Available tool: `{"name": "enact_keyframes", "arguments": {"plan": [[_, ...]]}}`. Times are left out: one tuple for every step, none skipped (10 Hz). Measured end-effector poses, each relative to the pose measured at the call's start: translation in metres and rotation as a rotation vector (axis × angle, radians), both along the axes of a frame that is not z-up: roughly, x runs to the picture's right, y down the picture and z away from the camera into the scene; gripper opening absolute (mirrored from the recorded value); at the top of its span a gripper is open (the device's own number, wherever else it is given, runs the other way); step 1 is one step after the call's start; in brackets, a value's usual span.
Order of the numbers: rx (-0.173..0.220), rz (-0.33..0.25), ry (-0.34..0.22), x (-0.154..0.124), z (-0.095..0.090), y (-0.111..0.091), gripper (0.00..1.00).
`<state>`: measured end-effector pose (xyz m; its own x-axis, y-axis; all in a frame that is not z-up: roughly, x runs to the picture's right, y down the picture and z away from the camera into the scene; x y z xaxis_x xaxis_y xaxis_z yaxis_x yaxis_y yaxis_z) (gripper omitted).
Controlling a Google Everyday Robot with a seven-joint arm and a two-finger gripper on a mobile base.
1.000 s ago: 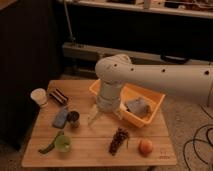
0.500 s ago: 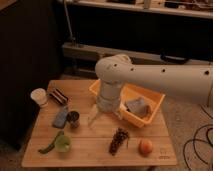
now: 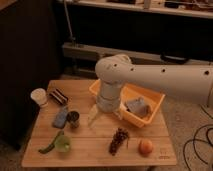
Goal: Place towel in plastic cup
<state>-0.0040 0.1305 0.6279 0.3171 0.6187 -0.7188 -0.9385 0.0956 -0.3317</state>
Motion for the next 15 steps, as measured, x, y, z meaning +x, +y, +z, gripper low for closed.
{"name": "enact_keyframes", "arguments": {"plan": [[0.0,0.0,0.0,0.0,0.0,0.0,0.8],[0.0,0.0,0.0,0.0,0.0,0.0,0.8],[0.0,0.0,0.0,0.0,0.0,0.0,0.8],[0.0,0.0,0.0,0.0,0.0,0.0,0.8],[0.001,0.0,0.001,0.0,0.0,0.0,0.8],[0.005,0.001,0.011,0.002,0.0,-0.001,0.8],[0.019,0.019,0.043,0.008,-0.003,-0.007,0.8],[0.031,0.039,0.078,0.023,-0.005,-0.015,0.8],[0.043,0.059,0.106,0.038,-0.007,-0.022,0.8],[0.061,0.085,0.141,0.063,-0.011,-0.032,0.8],[0.086,0.11,0.178,0.096,-0.016,-0.042,0.8],[0.108,0.135,0.212,0.129,-0.018,-0.052,0.8],[0.118,0.157,0.225,0.152,-0.019,-0.058,0.8],[0.124,0.177,0.24,0.173,-0.021,-0.062,0.8],[0.122,0.177,0.238,0.173,-0.02,-0.062,0.8]]}}
